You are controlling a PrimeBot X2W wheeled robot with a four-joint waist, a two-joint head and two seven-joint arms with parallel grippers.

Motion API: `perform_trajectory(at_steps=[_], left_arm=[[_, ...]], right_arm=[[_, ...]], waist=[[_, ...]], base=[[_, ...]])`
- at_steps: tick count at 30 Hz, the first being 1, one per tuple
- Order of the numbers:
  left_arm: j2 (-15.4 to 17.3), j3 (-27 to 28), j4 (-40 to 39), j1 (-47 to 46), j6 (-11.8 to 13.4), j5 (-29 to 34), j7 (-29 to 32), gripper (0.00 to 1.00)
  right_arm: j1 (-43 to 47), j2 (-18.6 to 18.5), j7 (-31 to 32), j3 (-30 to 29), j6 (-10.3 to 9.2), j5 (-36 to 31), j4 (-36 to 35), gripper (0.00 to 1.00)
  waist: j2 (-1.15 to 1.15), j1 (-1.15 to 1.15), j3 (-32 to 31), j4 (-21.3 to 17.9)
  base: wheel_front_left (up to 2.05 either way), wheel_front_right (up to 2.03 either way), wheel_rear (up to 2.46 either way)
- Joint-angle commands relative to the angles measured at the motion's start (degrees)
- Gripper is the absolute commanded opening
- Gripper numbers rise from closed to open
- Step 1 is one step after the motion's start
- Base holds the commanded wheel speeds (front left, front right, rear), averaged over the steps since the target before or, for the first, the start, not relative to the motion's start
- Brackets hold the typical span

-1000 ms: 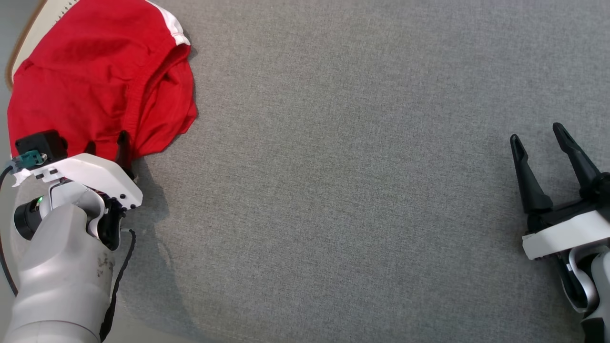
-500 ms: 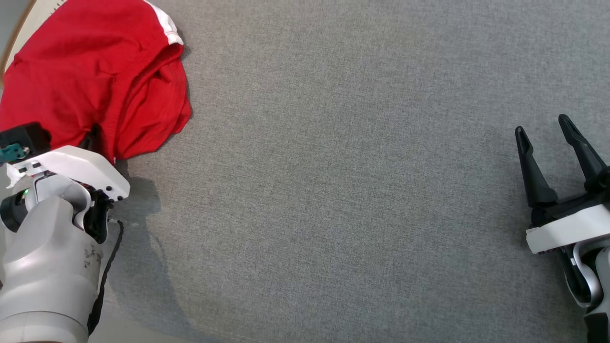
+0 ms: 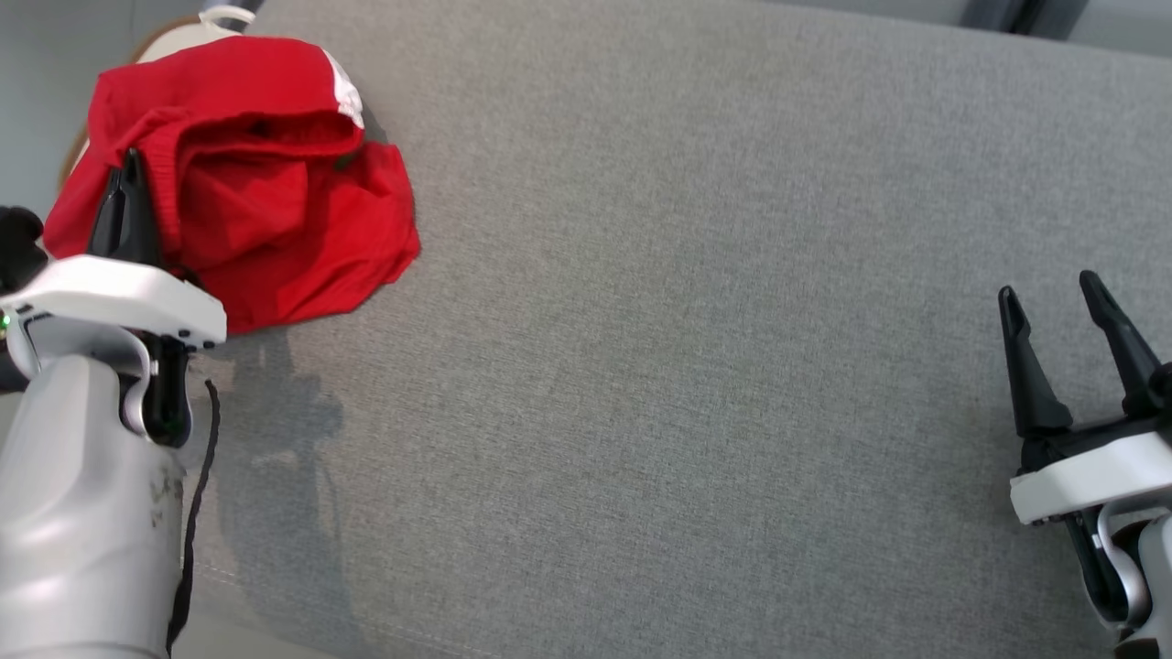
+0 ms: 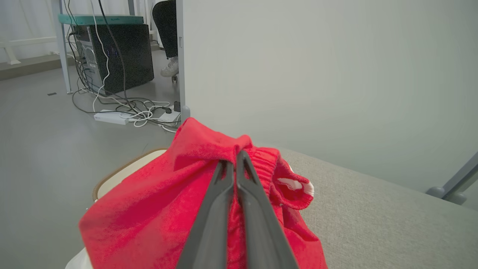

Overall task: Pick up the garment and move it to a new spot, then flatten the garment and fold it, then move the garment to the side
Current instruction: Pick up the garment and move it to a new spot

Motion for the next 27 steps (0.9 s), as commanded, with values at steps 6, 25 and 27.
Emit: perform_trajectory(at_steps=[6, 25, 27], left_arm=[[-1.38, 2.02, -13.06, 9.04, 1.91, 3.3, -0.28, 0.0], [-5.21, -3.22, -41.39, 34.18, 5.95, 7.0, 7.24, 0.0], [-5.78, -4.66, -42.89, 35.58, 5.91, 7.06, 8.2, 0.0]], right_arm=[[2.19, 2.0, -0.63, -1.65, 0.11, -0.96, -0.06, 1.0], [6.68, 7.6, -0.85, -1.88, 0.11, -1.64, -0.97, 1.0], [6.82, 7.87, -0.82, -1.65, 0.11, -1.2, -1.08, 1.0]], waist=[[0.0, 0.0, -5.16, -0.22], [0.0, 0.0, -12.77, -9.34], [0.0, 0.0, -12.94, -11.2]], base=[[0.0, 0.0, 0.0], [0.0, 0.0, 0.0], [0.0, 0.0, 0.0]])
